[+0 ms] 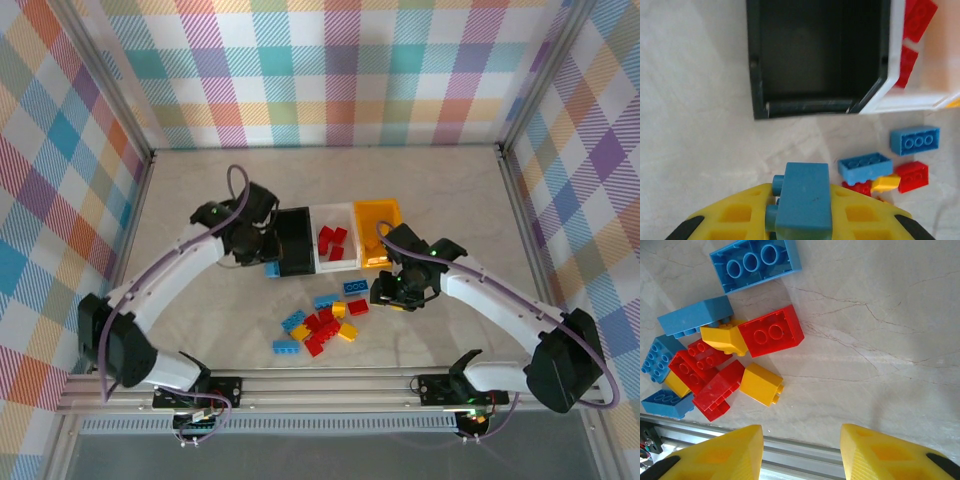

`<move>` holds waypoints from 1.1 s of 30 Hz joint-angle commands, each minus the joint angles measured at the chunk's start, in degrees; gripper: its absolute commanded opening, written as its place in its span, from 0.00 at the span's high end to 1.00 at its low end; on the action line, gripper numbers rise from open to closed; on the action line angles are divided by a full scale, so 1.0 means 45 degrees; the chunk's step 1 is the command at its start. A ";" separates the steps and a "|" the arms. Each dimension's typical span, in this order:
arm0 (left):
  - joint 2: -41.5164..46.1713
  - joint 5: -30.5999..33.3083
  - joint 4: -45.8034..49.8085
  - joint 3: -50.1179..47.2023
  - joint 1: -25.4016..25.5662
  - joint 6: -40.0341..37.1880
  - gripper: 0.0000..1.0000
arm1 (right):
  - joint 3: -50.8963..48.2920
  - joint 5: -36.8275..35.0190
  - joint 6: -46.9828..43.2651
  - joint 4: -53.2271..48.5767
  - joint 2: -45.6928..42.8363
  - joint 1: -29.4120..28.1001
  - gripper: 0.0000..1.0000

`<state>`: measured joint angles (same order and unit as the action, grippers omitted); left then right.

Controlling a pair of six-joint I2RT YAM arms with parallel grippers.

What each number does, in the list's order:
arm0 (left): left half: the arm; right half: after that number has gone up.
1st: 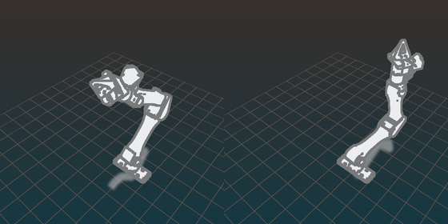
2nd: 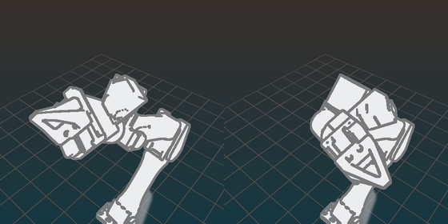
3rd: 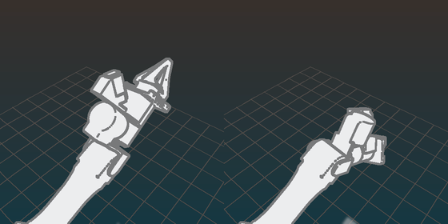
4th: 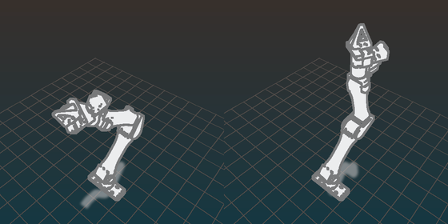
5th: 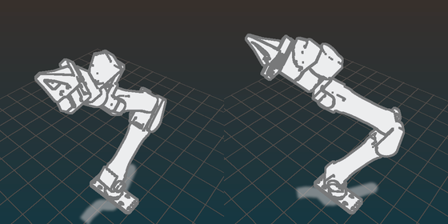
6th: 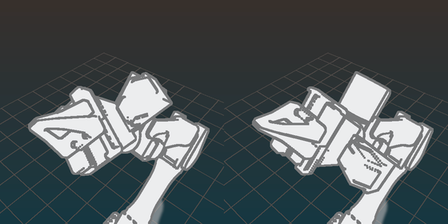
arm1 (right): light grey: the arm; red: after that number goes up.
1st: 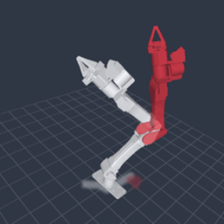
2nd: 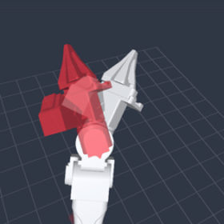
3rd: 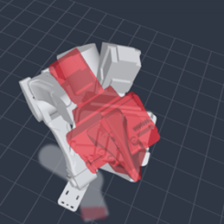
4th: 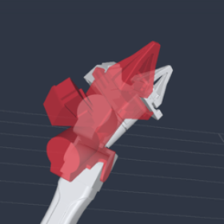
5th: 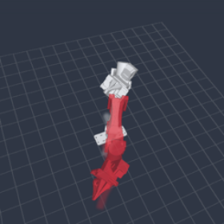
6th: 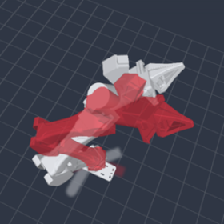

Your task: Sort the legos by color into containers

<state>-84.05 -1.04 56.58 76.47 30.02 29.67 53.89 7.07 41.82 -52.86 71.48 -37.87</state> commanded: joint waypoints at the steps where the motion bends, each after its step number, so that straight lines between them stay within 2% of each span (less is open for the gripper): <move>1: -0.1654 -0.0272 0.0592 0.1355 -0.0322 -0.1036 0.75 | 0.0055 -0.0178 0.0141 -0.0581 -0.0468 -0.0075 0.55; 8: -0.4979 -0.0599 0.0396 0.3543 -0.0596 -0.1540 0.77 | 0.0001 -0.0491 0.0140 -0.1110 -0.1031 -0.0040 0.55; 15: -0.7090 -0.0687 0.0533 0.5092 -0.0814 -0.1746 0.78 | 0.0066 -0.0634 -0.0160 -0.1481 -0.1037 0.0021 0.54; 20: -0.7748 -0.0706 0.0533 0.5560 -0.0872 -0.1713 0.76 | 0.0124 -0.0660 -0.0453 -0.1592 -0.0914 0.0143 0.54; 23: -0.7921 -0.0712 0.0587 0.5706 -0.0912 -0.1706 0.71 | 0.0146 -0.0612 -0.0581 -0.1564 -0.0772 0.0277 0.54; 33: -0.7497 -0.0702 0.0323 0.5051 -0.0930 -0.1668 0.62 | 0.0329 -0.0271 -0.0935 -0.1264 0.0029 0.0387 0.54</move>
<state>-119.04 -3.62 56.90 100.49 26.68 22.65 53.89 5.04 38.72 -58.08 70.78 -36.34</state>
